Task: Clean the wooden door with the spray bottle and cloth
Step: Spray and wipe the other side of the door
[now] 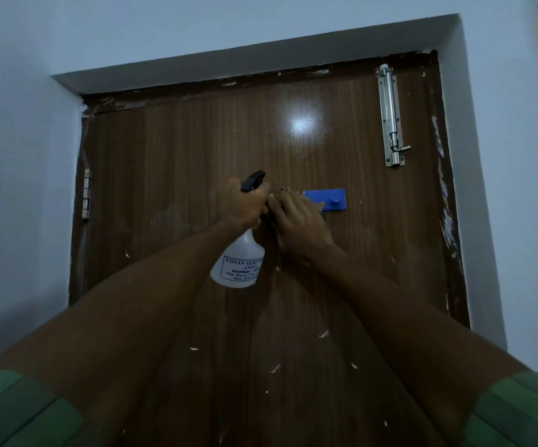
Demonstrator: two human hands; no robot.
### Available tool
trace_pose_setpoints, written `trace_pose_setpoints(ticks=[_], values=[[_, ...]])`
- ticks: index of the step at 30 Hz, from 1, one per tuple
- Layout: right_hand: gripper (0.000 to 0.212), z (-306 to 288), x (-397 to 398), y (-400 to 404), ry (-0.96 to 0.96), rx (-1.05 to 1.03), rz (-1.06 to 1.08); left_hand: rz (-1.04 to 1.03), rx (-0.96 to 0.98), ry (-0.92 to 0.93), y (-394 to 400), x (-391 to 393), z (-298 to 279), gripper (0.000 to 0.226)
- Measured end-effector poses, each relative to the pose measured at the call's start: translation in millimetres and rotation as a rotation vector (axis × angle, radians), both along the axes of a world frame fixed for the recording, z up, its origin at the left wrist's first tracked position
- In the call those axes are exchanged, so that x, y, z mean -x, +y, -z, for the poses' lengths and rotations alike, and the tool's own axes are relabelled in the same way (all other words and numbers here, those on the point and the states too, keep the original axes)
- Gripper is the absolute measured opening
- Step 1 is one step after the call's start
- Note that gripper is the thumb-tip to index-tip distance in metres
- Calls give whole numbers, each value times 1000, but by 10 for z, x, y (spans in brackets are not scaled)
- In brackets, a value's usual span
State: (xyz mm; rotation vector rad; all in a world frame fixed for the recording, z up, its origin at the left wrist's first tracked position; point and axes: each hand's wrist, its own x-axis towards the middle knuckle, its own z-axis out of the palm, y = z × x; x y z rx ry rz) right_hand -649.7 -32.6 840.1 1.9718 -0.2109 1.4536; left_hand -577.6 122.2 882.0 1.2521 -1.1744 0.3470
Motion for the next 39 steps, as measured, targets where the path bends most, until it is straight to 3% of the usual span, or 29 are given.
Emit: trace_pose_setpoints(ticks=[3,8,11,14,20,24,28,34,39], values=[[69,359,109,-109,94,20,52,-22,2,-10,11,-15,46,29],[39,98,140,-210,219,329,220,-40,-33,-57,44,64,29,31],[37,-138,54,18,143,216,346,-45,-19,-67,51,130,-21,31],[40,8,25,51,53,88,225,-15,-23,-79,31,141,-33,26],[50,265,645,-367,92,214,202,75,-69,-76,-109,128,-8,28],[56,222,1101,-539,16,-8,266,117,-97,-68,-180,248,85,30],[47,273,896,-317,-136,-192,179,132,-100,-49,-306,277,213,29],[46,216,626,-217,87,-20,82,113,-57,17,-439,359,283,32],[52,184,990,-449,99,13,124,184,-72,61,-574,314,286,27]])
